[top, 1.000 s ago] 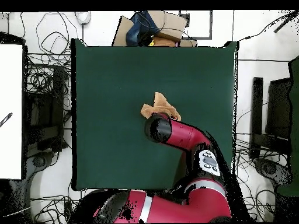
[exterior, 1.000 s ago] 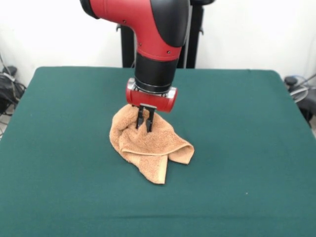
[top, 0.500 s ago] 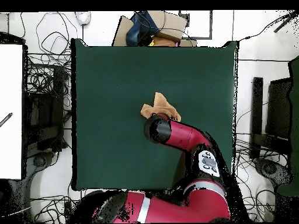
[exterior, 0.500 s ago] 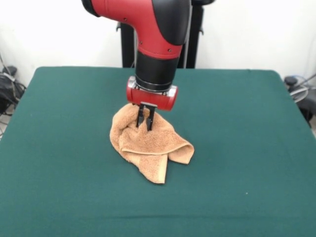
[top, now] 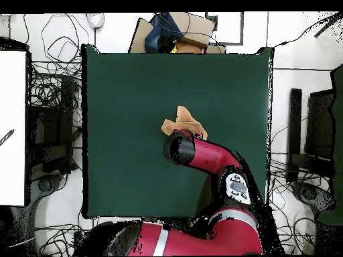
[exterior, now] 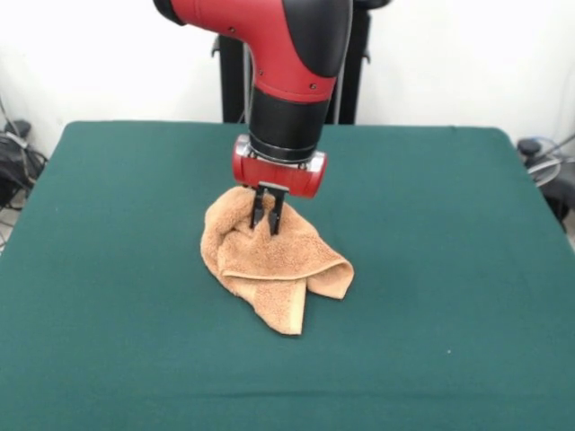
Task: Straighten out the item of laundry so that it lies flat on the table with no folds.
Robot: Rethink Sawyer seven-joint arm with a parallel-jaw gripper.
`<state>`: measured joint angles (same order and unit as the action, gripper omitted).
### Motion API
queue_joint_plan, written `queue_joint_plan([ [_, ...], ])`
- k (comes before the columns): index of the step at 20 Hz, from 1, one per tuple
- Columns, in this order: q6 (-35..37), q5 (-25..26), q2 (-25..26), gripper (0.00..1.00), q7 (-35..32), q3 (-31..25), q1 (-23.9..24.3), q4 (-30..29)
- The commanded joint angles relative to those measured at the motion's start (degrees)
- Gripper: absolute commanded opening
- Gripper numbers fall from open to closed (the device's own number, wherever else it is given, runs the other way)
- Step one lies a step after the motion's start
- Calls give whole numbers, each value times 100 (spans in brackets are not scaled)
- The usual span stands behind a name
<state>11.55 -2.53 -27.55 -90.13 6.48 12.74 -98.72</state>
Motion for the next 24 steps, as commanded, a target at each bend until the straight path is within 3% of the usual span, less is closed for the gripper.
queue_joint_plan([
  [1,-520,-291,-178,0,-1500,-543,61,-542],
  [24,-891,-664,-356,0,-1733,-563,-65,-991],
])
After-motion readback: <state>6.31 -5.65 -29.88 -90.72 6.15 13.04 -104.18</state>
